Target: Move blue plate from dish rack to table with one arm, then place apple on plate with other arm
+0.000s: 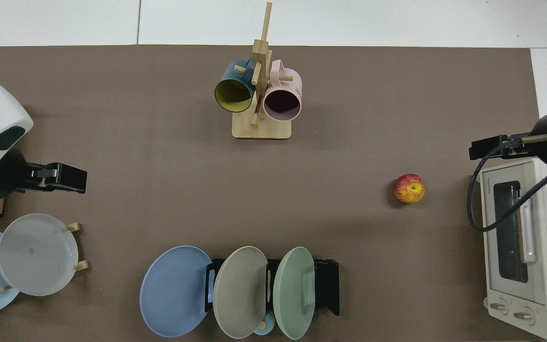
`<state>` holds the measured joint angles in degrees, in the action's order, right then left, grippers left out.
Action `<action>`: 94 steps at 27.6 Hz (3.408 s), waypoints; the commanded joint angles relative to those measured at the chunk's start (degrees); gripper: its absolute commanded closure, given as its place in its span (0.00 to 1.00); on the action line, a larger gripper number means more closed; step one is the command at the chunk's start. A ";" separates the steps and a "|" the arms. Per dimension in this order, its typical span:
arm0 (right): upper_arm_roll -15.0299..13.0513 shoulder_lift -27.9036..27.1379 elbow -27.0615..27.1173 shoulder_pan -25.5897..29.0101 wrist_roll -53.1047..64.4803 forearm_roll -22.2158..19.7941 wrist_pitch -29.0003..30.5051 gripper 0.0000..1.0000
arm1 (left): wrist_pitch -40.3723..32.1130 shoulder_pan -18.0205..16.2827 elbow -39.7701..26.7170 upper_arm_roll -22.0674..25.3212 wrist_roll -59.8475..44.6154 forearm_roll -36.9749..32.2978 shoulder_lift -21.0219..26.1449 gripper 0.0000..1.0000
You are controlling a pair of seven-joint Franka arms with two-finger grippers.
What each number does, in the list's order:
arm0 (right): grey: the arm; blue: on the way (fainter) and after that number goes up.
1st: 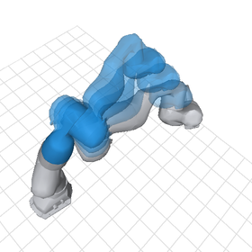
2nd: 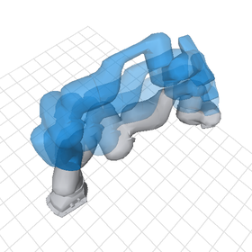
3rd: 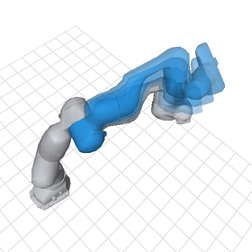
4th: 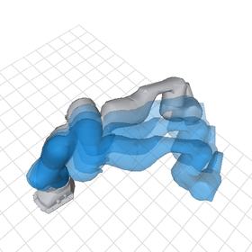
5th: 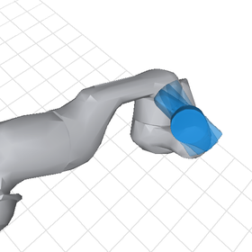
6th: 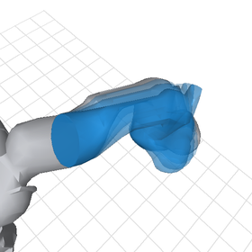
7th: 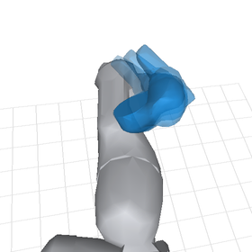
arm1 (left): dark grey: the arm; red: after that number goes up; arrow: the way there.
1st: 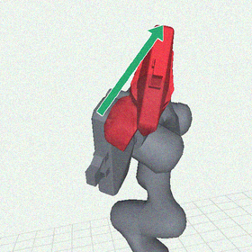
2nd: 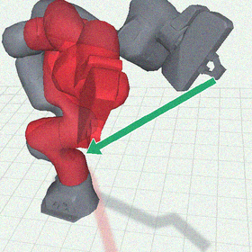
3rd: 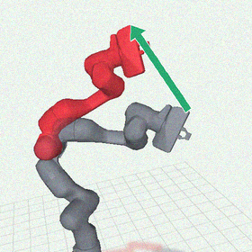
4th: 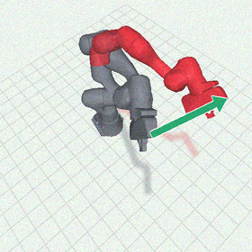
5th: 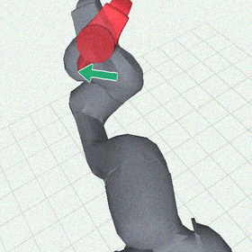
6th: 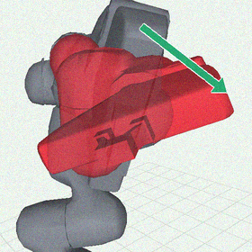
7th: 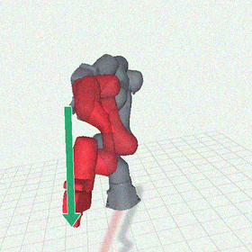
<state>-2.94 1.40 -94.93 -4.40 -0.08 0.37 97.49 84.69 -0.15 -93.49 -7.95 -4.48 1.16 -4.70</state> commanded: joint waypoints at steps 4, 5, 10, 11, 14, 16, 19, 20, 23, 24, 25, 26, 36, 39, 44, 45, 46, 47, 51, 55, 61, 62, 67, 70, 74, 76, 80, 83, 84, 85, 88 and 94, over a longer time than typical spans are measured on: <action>0.21 0.44 -0.60 0.09 -0.36 0.25 -1.07 0.00 | 3.63 0.77 -9.59 0.48 0.87 1.12 -5.14 0.00; 0.21 0.96 -1.56 0.00 -0.36 0.25 -0.64 0.00 | 4.69 0.77 -11.26 0.48 0.87 1.82 -6.02 0.00; 0.21 2.29 -5.61 0.09 -1.06 0.33 1.39 0.00 | 9.44 1.12 -19.00 -0.31 0.87 4.29 -7.61 0.00; 0.21 2.29 -6.14 0.00 -1.06 0.33 1.65 0.00 | 10.14 1.38 -21.02 -0.49 0.87 4.29 -7.70 0.00; 0.30 2.29 -8.33 -0.09 -1.59 0.33 2.09 0.00 | 15.22 1.38 -26.90 -2.24 0.79 4.46 -8.92 0.00; 0.30 2.29 -10.61 -0.26 -2.73 0.33 4.28 0.00 | 17.87 1.47 -29.90 -2.51 0.52 4.81 -9.63 0.00; 0.65 2.29 -14.74 -0.52 -4.49 0.33 8.93 0.00 | 19.55 1.47 -33.33 -4.00 0.52 5.60 -10.24 0.00; 0.74 2.11 -15.80 -1.13 -5.01 0.33 10.34 0.00 | 19.55 1.47 -33.86 -4.09 0.43 5.78 -10.51 0.00; 0.65 1.41 -18.61 -2.37 -6.51 0.33 14.03 0.00 | 19.55 1.47 -35.71 -4.27 0.43 7.45 -10.95 0.00; 0.65 1.32 -19.41 -2.54 -6.77 0.33 15.09 0.00 | 19.46 1.56 -36.24 -4.44 0.43 8.06 -11.12 0.00; 0.65 0.97 -20.11 -2.81 -7.04 0.33 15.80 0.00 | 19.20 1.56 -36.94 -4.62 0.43 8.50 -11.30 0.00; 0.65 0.79 -20.73 -3.16 -7.22 0.33 16.41 0.00 | 18.94 1.56 -37.64 -4.79 0.43 8.86 -11.56 0.00; 0.57 -2.54 -25.92 -3.43 -8.27 0.16 24.94 0.00 | 19.73 2.61 -44.94 -7.17 0.43 10.35 -13.85 0.00; 0.57 -3.95 -26.27 -3.07 -8.18 0.07 26.26 0.00 | 19.90 2.88 -45.03 -7.17 0.43 10.35 -13.94 0.12; 0.57 -5.97 -27.06 -2.99 -8.01 -0.02 28.90 0.00 | 20.78 2.88 -44.86 -7.69 -0.09 10.35 -13.76 0.73; 0.57 -6.41 -27.06 -2.99 -8.18 -0.02 29.07 0.00 | 20.78 2.88 -44.77 -7.96 -0.09 10.35 -13.67 0.76; 0.57 -6.76 -27.06 -3.07 -8.18 -0.02 29.34 0.00 | 20.69 2.88 -44.59 -8.13 -0.18 10.35 -13.59 0.77; 0.57 -7.29 -27.06 -2.99 -8.18 -0.10 29.60 0.00 | 20.61 2.88 -44.59 -8.48 -0.27 10.35 -13.59 0.80; 0.57 -9.13 -27.15 -2.90 -8.18 -0.11 31.09 0.00 | 19.99 2.88 -43.89 -10.06 -2.55 10.35 -13.41 0.90; 0.57 -10.98 -27.24 -2.55 -8.18 -0.11 32.50 0.00 | 19.46 2.79 -42.31 -12.00 -5.89 9.57 -13.15 1.00; 0.57 -12.92 -28.29 -1.93 -8.18 -0.19 34.35 0.00 | 16.66 2.35 -37.83 -12.27 -6.42 7.37 -13.06 1.00; 0.57 -13.09 -28.55 -1.93 -8.18 -0.19 34.70 0.00 | 16.13 2.17 -36.95 -12.27 -6.33 6.32 -13.06 1.00; 0.57 -13.53 -29.70 -2.02 -8.27 -0.11 35.84 0.00 | 14.89 1.73 -32.47 -11.74 -6.25 1.48 -12.53 1.00; 0.57 -13.53 -30.40 -2.11 -9.41 -0.11 35.84 0.00 | 14.54 1.38 -30.27 -10.95 -5.90 -0.19 -12.44 1.00; 0.57 -13.53 -30.58 -2.46 -10.29 -0.11 35.75 0.45 | 15.68 1.12 -28.16 -8.32 -4.58 -1.07 -11.48 1.00; 0.57 -13.53 -30.23 -2.55 -9.94 -0.19 35.32 0.74 | 16.21 1.12 -26.50 -7.52 -3.70 -0.46 -9.73 1.00; 0.48 -12.83 -29.79 -2.72 -10.20 -0.19 34.26 1.00 | 19.54 1.12 -23.59 -4.72 -3.08 2.60 -6.38 1.00; 0.48 -11.61 -29.26 -2.63 -10.21 -0.19 32.68 1.00 | 25.16 1.12 -23.41 -2.17 1.03 10.33 -4.36 1.00; 0.48 -11.08 -29.00 -2.63 -10.03 -0.19 32.24 1.00 | 26.83 1.12 -23.50 -1.64 2.88 12.18 -3.83 1.00; 0.39 -10.46 -28.82 -2.63 -9.94 -0.19 31.63 1.00 | 27.80 1.12 -23.58 -1.46 4.29 13.68 -3.31 1.00; 0.48 -7.74 -27.42 -2.20 -9.77 -0.19 28.21 1.00 | 29.30 1.03 -23.67 -1.10 6.32 16.85 -0.85 1.00; 0.21 -4.57 -22.15 -1.93 -9.68 -0.37 18.28 1.00 | 34.66 1.20 -24.11 -2.16 7.11 26.43 5.39 1.00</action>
<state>-2.90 -6.44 -120.37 -7.13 -8.95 0.35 122.96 116.57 0.96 -118.76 -9.07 1.12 21.71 -4.61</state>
